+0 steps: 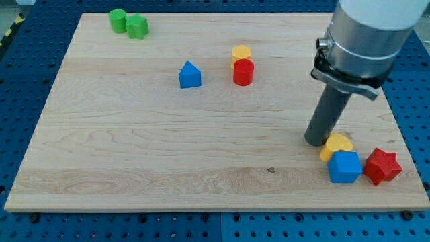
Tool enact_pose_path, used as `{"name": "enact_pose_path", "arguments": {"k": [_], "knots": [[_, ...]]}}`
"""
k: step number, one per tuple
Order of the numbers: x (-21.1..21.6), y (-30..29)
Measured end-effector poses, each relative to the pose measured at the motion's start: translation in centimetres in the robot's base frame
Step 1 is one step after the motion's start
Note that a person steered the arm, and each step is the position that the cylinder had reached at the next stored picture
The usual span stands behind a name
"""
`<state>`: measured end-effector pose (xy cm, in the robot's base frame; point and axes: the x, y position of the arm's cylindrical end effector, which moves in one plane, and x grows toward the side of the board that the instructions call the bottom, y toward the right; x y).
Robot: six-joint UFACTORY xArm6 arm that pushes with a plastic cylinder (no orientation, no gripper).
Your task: Push the blue triangle closer to the red circle
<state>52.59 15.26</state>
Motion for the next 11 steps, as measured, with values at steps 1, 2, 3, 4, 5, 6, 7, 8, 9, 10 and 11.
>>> {"name": "enact_pose_path", "arguments": {"k": [1,2,3,4,5,6,7,8,9,10,11], "knots": [[0.6,-5.2],[0.0,-12.5],[-5.1,-21.8],[-11.5,-31.2],[-14.6,-31.8],[-16.1,-27.2],[-15.9,-24.1],[-14.7,-22.0],[-12.8,-20.4],[-12.2,-17.1],[-11.9,-13.4]]}}
